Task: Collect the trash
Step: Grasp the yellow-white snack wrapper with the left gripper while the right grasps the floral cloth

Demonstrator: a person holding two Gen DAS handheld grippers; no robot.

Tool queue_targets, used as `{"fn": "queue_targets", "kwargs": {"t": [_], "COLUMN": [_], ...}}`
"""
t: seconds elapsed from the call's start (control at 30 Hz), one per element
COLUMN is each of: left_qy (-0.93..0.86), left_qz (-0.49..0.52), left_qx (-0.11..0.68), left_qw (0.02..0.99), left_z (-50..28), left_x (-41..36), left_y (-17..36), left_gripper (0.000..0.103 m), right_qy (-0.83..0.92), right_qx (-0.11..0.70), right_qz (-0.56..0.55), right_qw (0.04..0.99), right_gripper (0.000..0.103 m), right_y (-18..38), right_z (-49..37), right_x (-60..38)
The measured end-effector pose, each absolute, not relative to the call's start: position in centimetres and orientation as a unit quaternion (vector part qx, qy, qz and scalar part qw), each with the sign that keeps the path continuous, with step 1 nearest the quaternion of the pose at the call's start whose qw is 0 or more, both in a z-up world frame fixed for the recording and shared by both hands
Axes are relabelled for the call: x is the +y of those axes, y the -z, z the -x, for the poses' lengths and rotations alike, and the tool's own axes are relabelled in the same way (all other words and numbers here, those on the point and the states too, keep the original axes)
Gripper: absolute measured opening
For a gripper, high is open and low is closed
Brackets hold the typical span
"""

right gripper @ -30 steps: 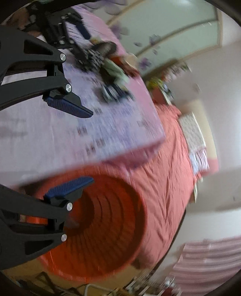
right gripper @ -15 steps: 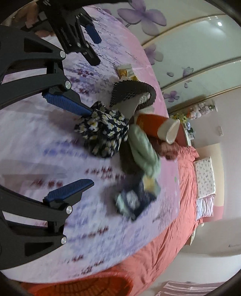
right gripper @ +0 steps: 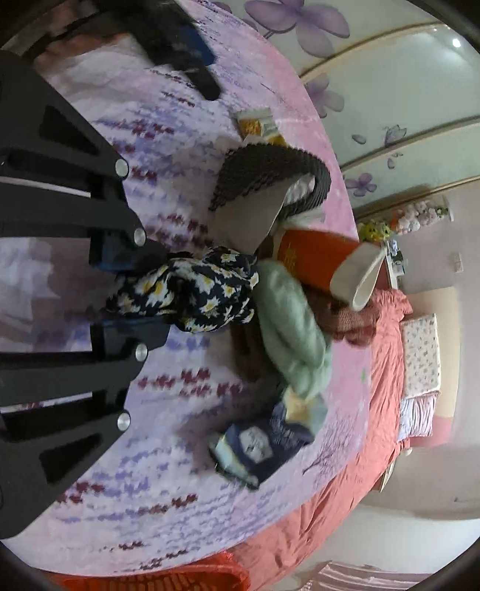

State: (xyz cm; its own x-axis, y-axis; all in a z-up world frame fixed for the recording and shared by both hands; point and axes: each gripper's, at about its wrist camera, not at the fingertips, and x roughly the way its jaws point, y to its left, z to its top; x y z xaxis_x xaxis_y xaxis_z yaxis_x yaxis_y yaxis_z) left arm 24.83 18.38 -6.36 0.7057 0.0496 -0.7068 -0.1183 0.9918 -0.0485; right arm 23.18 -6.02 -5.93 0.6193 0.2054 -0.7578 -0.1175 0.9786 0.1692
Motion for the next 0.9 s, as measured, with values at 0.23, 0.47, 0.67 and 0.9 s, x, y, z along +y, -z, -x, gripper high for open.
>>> {"fn": "queue_targets", "kwargs": {"t": [0.23,0.47,0.67,0.9], "left_qy": [-0.075,-0.086,-0.086,-0.036], "left_qz": [0.031,0.019,0.025,0.035], "left_qx": [0.385,0.409,0.444,0.439], "left_qw": [0.920,0.908,0.891,0.897], "left_z": [-30.0,-34.9,-36.0,-31.3], "left_x": [20.0,20.6,21.5,22.4], "left_y": [5.6,6.4,7.8,7.8], "left_gripper": [0.076,0.072,0.058,0.058], "right_qy": [-0.086,-0.083,-0.083,-0.083], "right_qx": [0.428,0.428,0.429,0.429], "right_qz": [-0.062,-0.055,-0.056,-0.057], "right_qw": [0.898,0.898,0.898,0.898], "right_gripper": [0.016,0.016,0.016,0.016], "right_y": [6.0,6.1,6.1,6.1], "right_z": [-22.5,-22.5,-23.0,-22.9], "right_x": [-7.0,-7.1,-6.6,-6.5]}}
